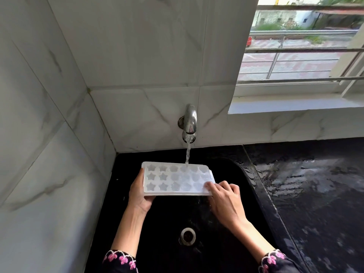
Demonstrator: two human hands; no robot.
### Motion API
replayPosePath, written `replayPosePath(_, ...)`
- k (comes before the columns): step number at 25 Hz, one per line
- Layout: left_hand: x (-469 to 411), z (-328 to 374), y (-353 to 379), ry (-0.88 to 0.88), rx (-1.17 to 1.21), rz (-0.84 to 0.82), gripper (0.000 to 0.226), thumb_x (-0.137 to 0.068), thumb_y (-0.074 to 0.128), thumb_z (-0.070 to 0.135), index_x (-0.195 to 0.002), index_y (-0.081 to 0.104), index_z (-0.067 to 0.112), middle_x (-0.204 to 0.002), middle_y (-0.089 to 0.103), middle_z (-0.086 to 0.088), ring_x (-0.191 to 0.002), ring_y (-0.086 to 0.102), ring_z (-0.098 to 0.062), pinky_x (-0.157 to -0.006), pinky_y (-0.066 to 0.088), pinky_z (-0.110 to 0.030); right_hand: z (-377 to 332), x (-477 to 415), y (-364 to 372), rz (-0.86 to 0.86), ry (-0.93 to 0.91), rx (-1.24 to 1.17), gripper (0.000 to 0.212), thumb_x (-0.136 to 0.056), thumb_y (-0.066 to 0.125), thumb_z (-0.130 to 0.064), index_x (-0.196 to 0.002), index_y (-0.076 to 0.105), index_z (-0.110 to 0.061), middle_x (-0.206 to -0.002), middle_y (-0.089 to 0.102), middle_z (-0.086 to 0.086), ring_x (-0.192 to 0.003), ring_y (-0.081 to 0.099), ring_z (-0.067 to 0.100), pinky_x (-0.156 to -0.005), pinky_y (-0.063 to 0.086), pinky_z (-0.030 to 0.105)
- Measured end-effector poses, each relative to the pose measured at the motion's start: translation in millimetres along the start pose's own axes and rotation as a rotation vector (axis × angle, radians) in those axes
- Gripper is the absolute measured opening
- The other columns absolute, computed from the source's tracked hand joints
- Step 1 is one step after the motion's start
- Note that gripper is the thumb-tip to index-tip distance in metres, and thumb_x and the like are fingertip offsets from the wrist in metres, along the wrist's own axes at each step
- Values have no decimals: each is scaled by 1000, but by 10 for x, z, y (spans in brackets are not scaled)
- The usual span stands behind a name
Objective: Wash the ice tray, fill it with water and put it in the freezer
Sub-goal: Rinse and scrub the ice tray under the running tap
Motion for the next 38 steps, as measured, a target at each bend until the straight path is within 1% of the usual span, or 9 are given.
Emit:
replayPosePath(6,-5,-80,811,-137,-344,-45,11,-96,51,20,-90,55,12,-76,59,-7,-71,54,-15,-54,50,-27,169,460,221,-161,298,-192,24,-100,45,-44,-115,58,-30,-106,67,-12,-103,60,13,-79,44,29)
replayPosePath(10,-152,-363,1193,-40,-664,-24,47,-98,49,34,-141,41,17,-123,52,-12,-91,60,-20,-45,57,-27,210,726,276,-287,431,-325,20,-99,46,-47,-106,56,-32,-100,65,-11,-97,63,6,-75,44,24)
replayPosePath(14,-153,-306,1148,76,-1370,37,76,-92,17,73,-125,62,21,-123,62,-16,-107,64,-36,-91,55,-43,249,676,114,-254,517,-491,26,-102,45,-41,-82,51,-25,-79,58,-5,-73,55,5,-68,42,25)
replayPosePath(17,-151,-127,882,246,-1646,72,83,-90,12,75,-114,71,21,-129,57,-26,-119,55,-41,-98,44,-41,298,407,-71,-241,634,-600,32,-102,46,-32,-73,43,-19,-76,53,-1,-68,47,12,-63,36,31)
replayPosePath(21,-141,-29,425,261,-1374,11,69,-89,29,76,-70,68,21,-84,71,-8,-84,66,-25,-77,48,-33,321,-141,-156,-260,722,-682,21,-96,52,-25,-83,64,-13,-89,67,6,-73,56,14,-66,43,32)
replayPosePath(25,-75,-166,99,19,-804,-9,45,-91,46,61,-92,64,20,-77,55,4,-69,51,-12,-66,43,-29,58,-500,-70,-144,644,-471,30,-96,42,-25,-109,69,-23,-120,64,9,-109,58,28,-95,43,39)
replayPosePath(31,57,-354,130,85,-592,117,41,-98,43,49,-84,61,14,-60,45,4,-49,41,-5,-41,36,-16,-628,-479,96,-155,274,-43,78,-95,3,-61,-155,28,-19,-165,20,-4,-154,6,20,-118,-14,54)
replayPosePath(34,46,-374,253,110,-564,111,40,-100,42,46,-85,64,16,-68,55,1,-56,48,-9,-45,41,-18,-830,-394,169,-186,71,-90,71,-100,6,-56,-158,-1,-16,-165,-12,-1,-153,-14,20,-121,-14,46)
replayPosePath(38,53,-317,287,169,-527,151,43,-100,41,46,-92,65,10,-71,61,-2,-60,52,-12,-50,42,-22,-556,-374,106,-228,-300,-91,66,-101,10,-58,-158,2,-25,-164,-8,-9,-152,-9,10,-122,-8,36)
Point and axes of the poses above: each hand's wrist, its own x-axis away from the middle knuckle, its own y-axis out of the palm, z = x × y, the point moved 1 cm from there along -x, towards the middle knuckle
